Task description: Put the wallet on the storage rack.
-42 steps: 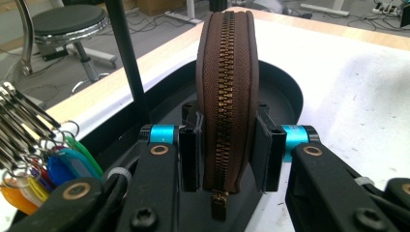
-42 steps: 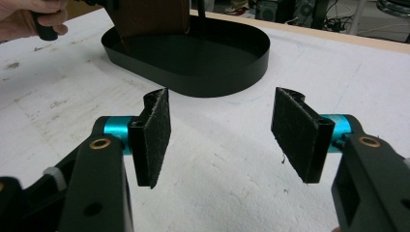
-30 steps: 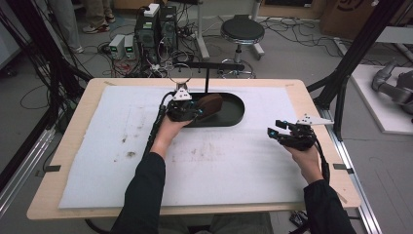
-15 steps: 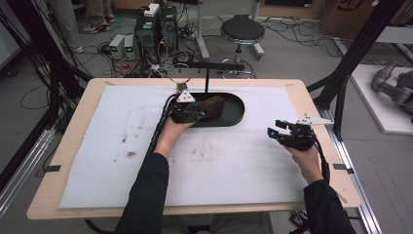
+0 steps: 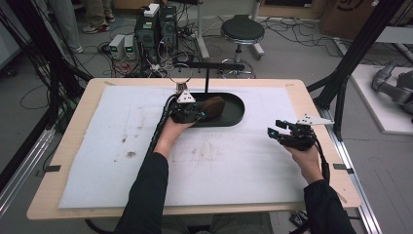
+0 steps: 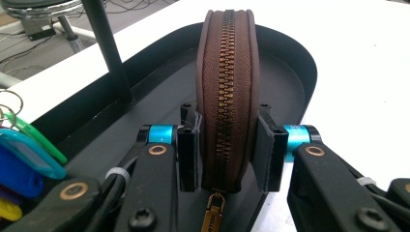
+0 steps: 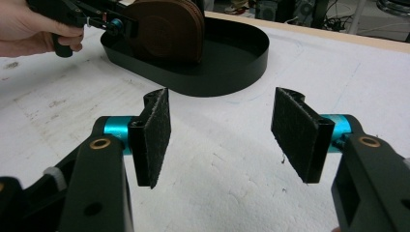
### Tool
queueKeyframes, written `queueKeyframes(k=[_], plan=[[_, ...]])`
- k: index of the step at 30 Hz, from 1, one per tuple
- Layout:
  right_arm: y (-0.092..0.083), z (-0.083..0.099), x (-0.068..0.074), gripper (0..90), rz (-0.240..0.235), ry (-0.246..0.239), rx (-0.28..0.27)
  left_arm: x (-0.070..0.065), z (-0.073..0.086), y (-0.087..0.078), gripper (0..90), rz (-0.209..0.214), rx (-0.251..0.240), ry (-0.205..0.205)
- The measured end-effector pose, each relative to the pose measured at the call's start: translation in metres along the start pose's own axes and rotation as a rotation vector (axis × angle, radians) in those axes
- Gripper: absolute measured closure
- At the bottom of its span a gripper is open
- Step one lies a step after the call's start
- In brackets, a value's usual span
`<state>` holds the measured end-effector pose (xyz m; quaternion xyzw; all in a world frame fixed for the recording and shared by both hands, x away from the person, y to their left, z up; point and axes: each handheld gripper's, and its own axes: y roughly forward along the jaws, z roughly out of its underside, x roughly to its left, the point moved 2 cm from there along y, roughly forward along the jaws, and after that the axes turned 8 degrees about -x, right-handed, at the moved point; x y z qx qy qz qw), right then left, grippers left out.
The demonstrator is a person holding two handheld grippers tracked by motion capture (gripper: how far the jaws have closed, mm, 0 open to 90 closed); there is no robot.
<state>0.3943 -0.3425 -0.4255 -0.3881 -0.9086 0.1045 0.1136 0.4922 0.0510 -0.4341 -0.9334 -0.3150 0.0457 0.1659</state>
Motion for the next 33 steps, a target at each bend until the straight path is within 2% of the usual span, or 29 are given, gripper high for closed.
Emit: queueKeyframes(k=[22,27,29,33], plan=[[0.0,0.0,0.0,40.1,-0.004,0.002,0.003,0.006,0.002,-0.004,64.1,-0.041,0.016,-0.025],[0.0,0.0,0.0,40.0,-0.004,0.003,0.005,0.011,-0.001,-0.007,49.9,-0.1,-0.01,-0.067],[0.0,0.0,0.0,39.9,-0.005,0.001,0.006,0.013,-0.002,-0.011,43.7,-0.13,-0.003,-0.064],[0.0,0.0,0.0,39.7,-0.003,0.007,0.007,0.015,-0.005,-0.018,36.5,-0.145,-0.007,-0.084]])
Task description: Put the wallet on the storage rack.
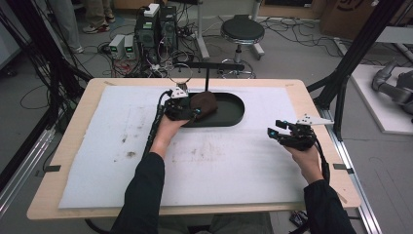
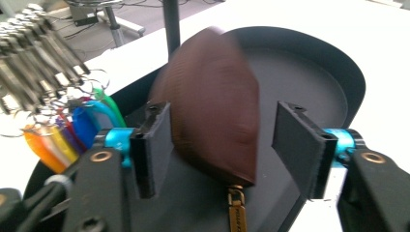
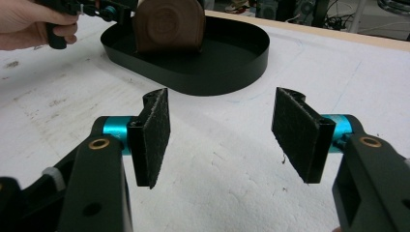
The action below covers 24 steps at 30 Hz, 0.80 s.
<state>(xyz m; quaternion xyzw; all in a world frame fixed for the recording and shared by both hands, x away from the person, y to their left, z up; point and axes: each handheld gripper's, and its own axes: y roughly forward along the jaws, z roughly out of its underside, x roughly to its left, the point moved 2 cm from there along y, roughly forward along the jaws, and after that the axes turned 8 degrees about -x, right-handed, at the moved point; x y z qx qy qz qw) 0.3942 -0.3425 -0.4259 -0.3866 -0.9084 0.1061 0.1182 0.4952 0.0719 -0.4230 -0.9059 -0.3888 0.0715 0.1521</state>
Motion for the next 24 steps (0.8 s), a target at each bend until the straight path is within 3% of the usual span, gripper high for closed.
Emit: queueKeyframes(k=[5,9,12,18,24], plan=[[0.0,0.0,0.0,39.5,-0.002,-0.007,-0.001,-0.005,-0.007,-0.012,30.9,-0.003,0.002,0.033],[0.0,0.0,-0.001,38.9,0.002,0.001,0.0,-0.016,-0.017,-0.027,28.1,0.031,-0.008,0.047],[-0.001,0.0,0.0,38.5,0.003,-0.006,-0.003,-0.026,-0.021,-0.046,28.1,0.029,-0.058,0.081],[-0.001,-0.001,0.001,35.1,0.012,-0.009,-0.003,-0.034,-0.022,-0.086,28.1,0.018,-0.116,0.11],[0.0,-0.001,0.002,31.9,0.015,-0.015,-0.005,-0.034,-0.008,-0.128,27.4,0.016,-0.157,0.09]])
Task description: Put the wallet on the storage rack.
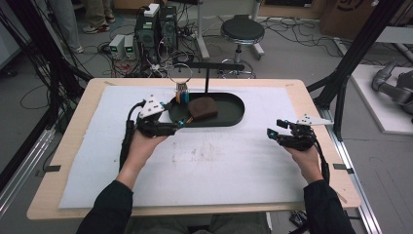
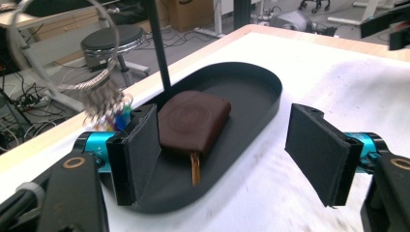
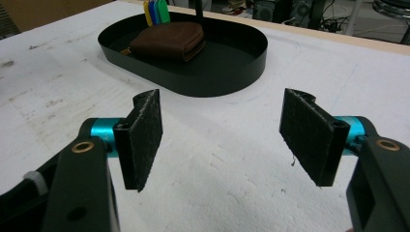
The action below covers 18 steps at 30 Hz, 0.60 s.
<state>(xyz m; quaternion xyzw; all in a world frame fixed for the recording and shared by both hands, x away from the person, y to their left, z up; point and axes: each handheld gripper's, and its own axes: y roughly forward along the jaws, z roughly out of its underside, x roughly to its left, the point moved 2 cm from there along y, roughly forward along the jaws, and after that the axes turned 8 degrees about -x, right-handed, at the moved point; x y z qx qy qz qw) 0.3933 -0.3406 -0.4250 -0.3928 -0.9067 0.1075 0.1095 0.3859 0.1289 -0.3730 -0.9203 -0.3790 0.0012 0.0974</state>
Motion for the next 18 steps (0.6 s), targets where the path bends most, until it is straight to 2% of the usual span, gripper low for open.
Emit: queueKeyframes(k=[3,8,10,13,18], plan=[[0.001,0.0,0.001,30.6,-0.002,0.0,0.003,0.001,0.009,-0.023,26.1,-0.004,-0.018,-0.019],[0.002,0.0,0.001,26.0,0.001,-0.004,0.001,0.008,0.024,-0.053,24.6,-0.027,-0.021,-0.041],[0.002,0.0,0.001,23.8,0.008,-0.001,0.001,0.012,0.028,-0.062,24.5,-0.033,-0.03,-0.063],[0.001,0.0,-0.001,21.0,0.021,0.007,-0.008,0.019,0.034,-0.075,22.7,-0.057,-0.048,-0.071],[0.001,0.0,-0.004,20.1,0.035,0.016,-0.011,0.036,0.045,-0.086,22.7,-0.086,-0.059,-0.096]])
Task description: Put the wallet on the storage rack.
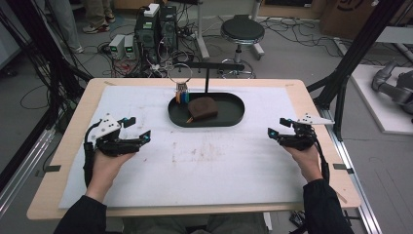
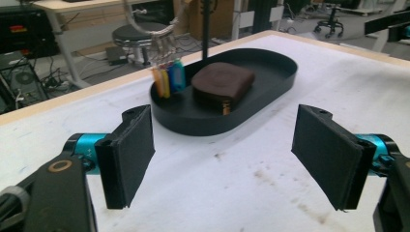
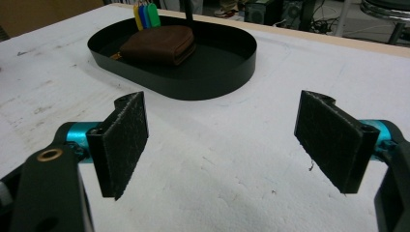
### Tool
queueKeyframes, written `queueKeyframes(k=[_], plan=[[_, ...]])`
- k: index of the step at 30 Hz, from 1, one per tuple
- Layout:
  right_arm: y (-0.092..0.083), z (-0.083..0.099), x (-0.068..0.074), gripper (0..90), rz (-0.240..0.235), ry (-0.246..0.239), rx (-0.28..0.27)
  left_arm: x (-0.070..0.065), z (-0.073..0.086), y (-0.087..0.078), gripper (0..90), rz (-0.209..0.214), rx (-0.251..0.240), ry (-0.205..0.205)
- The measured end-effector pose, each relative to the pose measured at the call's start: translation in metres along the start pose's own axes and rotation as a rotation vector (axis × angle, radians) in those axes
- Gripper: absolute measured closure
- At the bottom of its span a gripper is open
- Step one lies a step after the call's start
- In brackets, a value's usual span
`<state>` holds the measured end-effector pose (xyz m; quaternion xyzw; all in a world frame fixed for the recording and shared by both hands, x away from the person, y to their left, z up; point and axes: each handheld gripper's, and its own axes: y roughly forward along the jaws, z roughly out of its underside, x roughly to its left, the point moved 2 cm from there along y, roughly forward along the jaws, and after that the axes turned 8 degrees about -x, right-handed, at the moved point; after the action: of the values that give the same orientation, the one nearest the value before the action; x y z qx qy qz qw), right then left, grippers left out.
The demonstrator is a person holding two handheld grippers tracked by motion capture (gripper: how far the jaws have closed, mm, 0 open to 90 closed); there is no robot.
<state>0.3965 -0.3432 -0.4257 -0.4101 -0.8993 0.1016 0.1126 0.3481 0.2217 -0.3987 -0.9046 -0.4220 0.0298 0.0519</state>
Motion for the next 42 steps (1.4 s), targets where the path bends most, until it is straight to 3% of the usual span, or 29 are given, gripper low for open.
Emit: queueKeyframes(k=[5,10,42], plan=[[0.002,0.001,-0.001,20.1,0.007,-0.014,0.009,0.013,0.007,-0.004,22.7,-0.022,0.0,-0.009],[0.002,0.001,0.0,20.2,0.01,-0.019,0.018,0.018,0.01,-0.006,22.7,-0.047,0.001,-0.004],[0.003,0.003,-0.003,20.2,0.027,-0.017,0.038,0.025,0.02,-0.009,22.7,-0.083,0.038,0.011]])
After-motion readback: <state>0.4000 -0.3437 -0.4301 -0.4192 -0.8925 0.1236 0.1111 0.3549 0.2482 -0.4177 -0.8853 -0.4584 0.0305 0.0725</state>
